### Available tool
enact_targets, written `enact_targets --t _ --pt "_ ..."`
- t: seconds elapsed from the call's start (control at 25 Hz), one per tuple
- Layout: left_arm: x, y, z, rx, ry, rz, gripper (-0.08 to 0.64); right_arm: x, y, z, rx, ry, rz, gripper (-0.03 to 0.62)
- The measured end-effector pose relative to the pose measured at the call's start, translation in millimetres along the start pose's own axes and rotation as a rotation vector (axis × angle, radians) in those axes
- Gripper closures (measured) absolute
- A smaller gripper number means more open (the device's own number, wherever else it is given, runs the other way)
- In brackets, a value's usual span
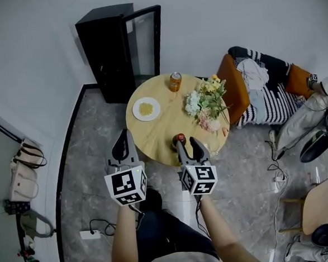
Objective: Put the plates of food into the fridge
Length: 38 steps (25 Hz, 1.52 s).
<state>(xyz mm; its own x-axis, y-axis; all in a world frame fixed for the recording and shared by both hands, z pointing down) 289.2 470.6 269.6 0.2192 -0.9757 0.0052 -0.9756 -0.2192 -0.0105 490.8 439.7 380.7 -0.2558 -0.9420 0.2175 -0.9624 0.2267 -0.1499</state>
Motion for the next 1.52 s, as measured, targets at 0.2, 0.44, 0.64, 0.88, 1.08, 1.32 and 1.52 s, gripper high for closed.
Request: enact_targets --t 0.2,0.44,0.64,0.88,1.08,1.32,1.52 --pt "7 10 -11 0.000 0.009 -0.006 0.552 15 -2 -30 0.001 0.051 -0.012 0.377" --pt "18 16 -18 0.012 0.012 -0.033 0.552 33 -6 -55 -0.035 0.073 -0.039 0.339" --pt "25 22 -23 0.001 0.004 -0.043 0.552 45 -11 -73 -0.032 0.110 -0.057 0.332" --pt "34 28 -30 -0.002 0.018 -0.056 0.552 60 -15 -99 -0.040 0.164 -0.083 0.310" --pt "38 38 -37 -0.001 0.028 -0.045 0.552 71 -13 -113 -0.032 0.201 -0.077 0.295" --pt "43 46 -43 -0.009 0.035 -0.028 0.552 81 -19 -123 -0.039 0.192 -0.074 0.294" --pt "44 50 -45 -0.007 0.036 -0.019 0.552 84 -16 -121 -0.053 0.166 -0.070 0.295"
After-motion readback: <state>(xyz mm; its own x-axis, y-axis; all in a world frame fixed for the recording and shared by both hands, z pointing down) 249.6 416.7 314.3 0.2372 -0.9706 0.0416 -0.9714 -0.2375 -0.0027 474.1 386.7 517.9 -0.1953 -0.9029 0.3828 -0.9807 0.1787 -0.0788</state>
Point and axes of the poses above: the fingertips, and each gripper's own axes: x forward along the fingers, y to its left, z out of its top, the point moved 3 cm from there along -x, backward along the fingers, and after that the axes turned 11 degrees about -z, right-handed, at the moved point
